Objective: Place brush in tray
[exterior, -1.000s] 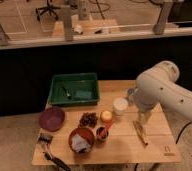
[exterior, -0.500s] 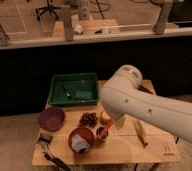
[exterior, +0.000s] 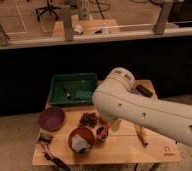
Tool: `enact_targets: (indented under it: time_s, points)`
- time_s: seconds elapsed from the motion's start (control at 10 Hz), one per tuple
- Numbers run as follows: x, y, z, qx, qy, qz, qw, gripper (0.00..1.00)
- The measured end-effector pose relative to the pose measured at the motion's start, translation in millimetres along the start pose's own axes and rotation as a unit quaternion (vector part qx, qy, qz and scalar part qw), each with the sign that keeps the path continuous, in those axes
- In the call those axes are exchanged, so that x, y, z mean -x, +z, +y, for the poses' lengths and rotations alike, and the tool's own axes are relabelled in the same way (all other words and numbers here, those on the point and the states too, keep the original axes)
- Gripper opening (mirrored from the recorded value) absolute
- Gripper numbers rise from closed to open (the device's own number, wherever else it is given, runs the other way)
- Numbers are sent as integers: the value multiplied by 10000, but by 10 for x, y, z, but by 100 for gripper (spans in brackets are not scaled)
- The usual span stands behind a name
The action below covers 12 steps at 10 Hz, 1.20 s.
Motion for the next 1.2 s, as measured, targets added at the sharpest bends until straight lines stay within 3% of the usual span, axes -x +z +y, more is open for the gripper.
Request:
enact_targets:
  time_s: [0.3,0.4,0.5,0.6,0.7,0.8,0.9,1.1,1.2]
  points:
    - [-2,-1,-1,-3,1,0,10000,80]
    - [9,33,-24,-15,-140,-115,9998,80]
    - [69,127,-98,-22,-508,-353,9981,80]
    - [204,297,-180,32,-1062,-592,9926,80]
    - [316,444,-204,107,-1453,-738,9866,80]
    - [446,649,-236,131,-2001,-850,9760,80]
    - [575,865,-239,87,-2526,-936,9630,80]
    - [780,1130,-236,-18,-3146,-990,9441,80]
    - [912,1183,-278,-81,-3475,-1019,9321,80]
